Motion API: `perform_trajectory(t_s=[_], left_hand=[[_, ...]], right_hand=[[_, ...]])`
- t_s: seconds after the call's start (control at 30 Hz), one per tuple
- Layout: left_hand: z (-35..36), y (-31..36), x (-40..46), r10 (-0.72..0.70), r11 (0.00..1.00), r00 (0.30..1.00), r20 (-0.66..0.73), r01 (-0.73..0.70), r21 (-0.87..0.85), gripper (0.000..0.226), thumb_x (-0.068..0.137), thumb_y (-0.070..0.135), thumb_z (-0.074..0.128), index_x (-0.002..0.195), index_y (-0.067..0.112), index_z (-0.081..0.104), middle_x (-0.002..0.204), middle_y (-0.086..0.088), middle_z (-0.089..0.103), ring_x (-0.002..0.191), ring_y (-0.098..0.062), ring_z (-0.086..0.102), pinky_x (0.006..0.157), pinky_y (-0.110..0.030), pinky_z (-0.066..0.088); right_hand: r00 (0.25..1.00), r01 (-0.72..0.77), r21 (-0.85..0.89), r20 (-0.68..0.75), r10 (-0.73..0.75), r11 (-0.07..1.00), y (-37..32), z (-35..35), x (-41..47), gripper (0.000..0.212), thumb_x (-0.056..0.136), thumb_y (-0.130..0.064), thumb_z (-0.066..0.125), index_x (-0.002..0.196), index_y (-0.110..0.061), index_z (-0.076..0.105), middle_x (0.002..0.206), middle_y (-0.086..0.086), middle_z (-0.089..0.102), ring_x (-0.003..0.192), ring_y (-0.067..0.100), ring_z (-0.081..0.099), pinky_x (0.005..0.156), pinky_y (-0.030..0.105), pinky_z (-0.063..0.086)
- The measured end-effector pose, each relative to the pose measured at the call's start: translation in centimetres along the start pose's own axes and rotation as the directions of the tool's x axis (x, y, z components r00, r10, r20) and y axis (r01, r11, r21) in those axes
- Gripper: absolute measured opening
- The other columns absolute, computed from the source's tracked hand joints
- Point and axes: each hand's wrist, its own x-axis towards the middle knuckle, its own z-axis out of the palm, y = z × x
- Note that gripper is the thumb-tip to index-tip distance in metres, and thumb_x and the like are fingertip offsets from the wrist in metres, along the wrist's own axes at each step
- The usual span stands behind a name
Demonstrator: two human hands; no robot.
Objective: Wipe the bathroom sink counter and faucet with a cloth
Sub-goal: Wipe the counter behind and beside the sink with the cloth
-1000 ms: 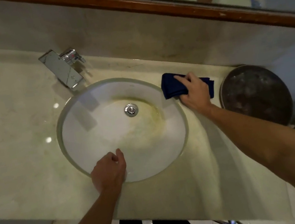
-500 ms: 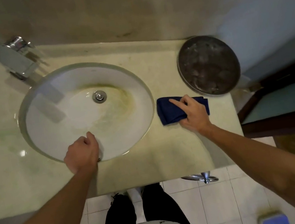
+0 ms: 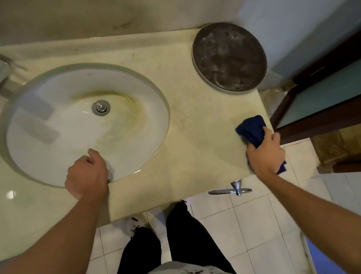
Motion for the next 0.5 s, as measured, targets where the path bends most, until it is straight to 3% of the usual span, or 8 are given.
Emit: perform_trajectory(t_s=[0.13,0.2,0.37,0.5], left_hand=[[0.0,0.1,0.0,-0.015,1.0,1.0,0.015,0.015,-0.001,0.058,0.099,0.044,0.029,0.062,0.01,0.056,0.059,-0.01,0.054,0.058,-0.034,0.051,0.065,-0.037,0.041],[-0.2,0.1,0.0,-0.017,1.0,1.0,0.025,0.017,-0.003,0.058,0.1,0.044,0.029,0.063,0.009,0.057,0.06,-0.009,0.053,0.059,-0.033,0.05,0.066,-0.037,0.04],[-0.6,0.0,-0.1,0.008,1.0,0.999,0.051,-0.007,-0.017,0.059,0.101,0.042,0.026,0.065,0.008,0.059,0.061,-0.011,0.056,0.055,-0.029,0.049,0.064,-0.037,0.042],[-0.6,0.1,0.0,0.03,0.999,0.998,0.049,-0.03,-0.013,0.059,0.101,0.042,0.026,0.066,0.011,0.061,0.059,-0.007,0.055,0.057,-0.031,0.054,0.065,-0.037,0.047]], right_hand=[[0.992,-0.125,0.108,0.011,0.125,0.986,-6.5,1.1,-5.1,0.059,0.09,-0.025,0.068,0.142,-0.011,0.043,0.128,0.016,0.051,0.09,0.042,0.064,0.071,0.04,0.047],[0.993,-0.119,0.141,0.044,0.114,0.983,-10.9,1.8,-7.8,0.063,0.089,-0.027,0.069,0.143,-0.013,0.042,0.13,0.012,0.05,0.092,0.039,0.065,0.072,0.039,0.048],[0.97,0.15,0.174,0.164,-0.179,0.973,-19.9,3.2,-13.4,0.066,0.085,-0.024,0.069,0.144,-0.015,0.042,0.127,0.006,0.05,0.086,0.03,0.064,0.065,0.034,0.039],[0.946,0.271,0.186,0.128,-0.297,0.944,-20.7,2.8,-8.1,0.058,0.085,-0.025,0.063,0.14,-0.018,0.046,0.125,0.005,0.053,0.083,0.033,0.064,0.066,0.035,0.039]])
